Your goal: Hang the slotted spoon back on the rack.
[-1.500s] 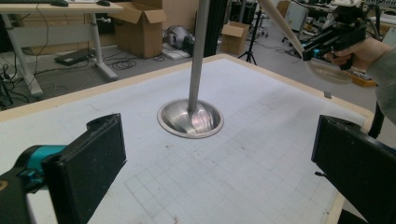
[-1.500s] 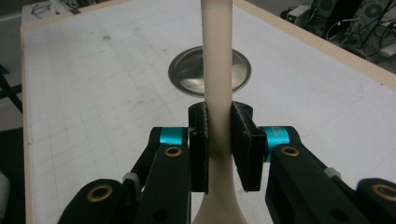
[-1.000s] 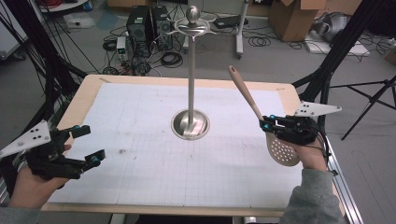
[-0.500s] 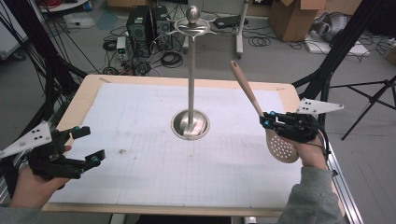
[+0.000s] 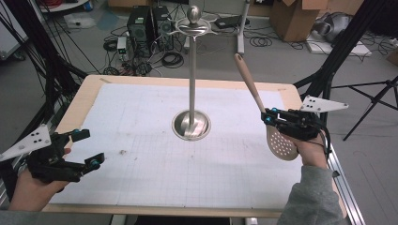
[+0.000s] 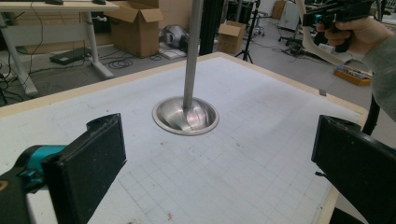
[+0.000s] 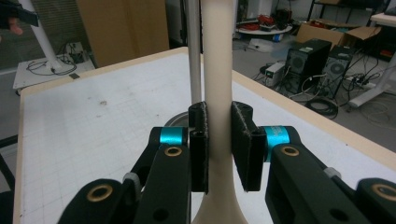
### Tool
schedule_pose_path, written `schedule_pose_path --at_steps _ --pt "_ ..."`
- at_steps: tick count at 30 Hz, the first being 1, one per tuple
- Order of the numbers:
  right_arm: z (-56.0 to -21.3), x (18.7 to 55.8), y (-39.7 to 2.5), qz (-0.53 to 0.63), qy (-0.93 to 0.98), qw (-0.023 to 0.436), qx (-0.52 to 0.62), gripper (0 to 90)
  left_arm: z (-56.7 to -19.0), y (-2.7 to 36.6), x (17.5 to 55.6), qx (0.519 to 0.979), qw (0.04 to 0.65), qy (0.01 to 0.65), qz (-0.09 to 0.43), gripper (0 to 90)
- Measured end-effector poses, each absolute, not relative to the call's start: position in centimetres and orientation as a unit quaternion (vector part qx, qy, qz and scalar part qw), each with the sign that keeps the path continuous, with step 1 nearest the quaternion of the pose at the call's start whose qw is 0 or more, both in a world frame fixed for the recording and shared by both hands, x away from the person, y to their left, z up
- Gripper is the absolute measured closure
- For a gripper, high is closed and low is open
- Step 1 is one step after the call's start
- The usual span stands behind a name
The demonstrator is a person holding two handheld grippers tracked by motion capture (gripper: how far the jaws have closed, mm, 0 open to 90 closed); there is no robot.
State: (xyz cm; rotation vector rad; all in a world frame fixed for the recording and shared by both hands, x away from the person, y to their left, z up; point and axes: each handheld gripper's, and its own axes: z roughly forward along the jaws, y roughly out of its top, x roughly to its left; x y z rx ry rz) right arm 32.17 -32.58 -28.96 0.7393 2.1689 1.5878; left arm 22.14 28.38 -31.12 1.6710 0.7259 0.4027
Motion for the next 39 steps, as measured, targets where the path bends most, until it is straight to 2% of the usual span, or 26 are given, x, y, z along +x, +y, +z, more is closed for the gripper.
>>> schedule_pose_path --at_steps 11,22,39 --pt "-27.8 32.6 -32.1 0.568 0.762 0.181 0.253 78.0 -31.3 28.6 21.6 0.718 0.601 0.309 0.165 3.3" --pt "-26.4 33.7 -31.2 0.592 0.755 0.153 0.237 78.0 -31.3 29.3 21.1 0.714 0.599 0.318 0.173 3.3" --pt "-26.2 35.4 -30.4 0.607 0.75 0.115 0.236 78.0 -31.4 29.9 20.8 0.712 0.597 0.324 0.178 3.3"
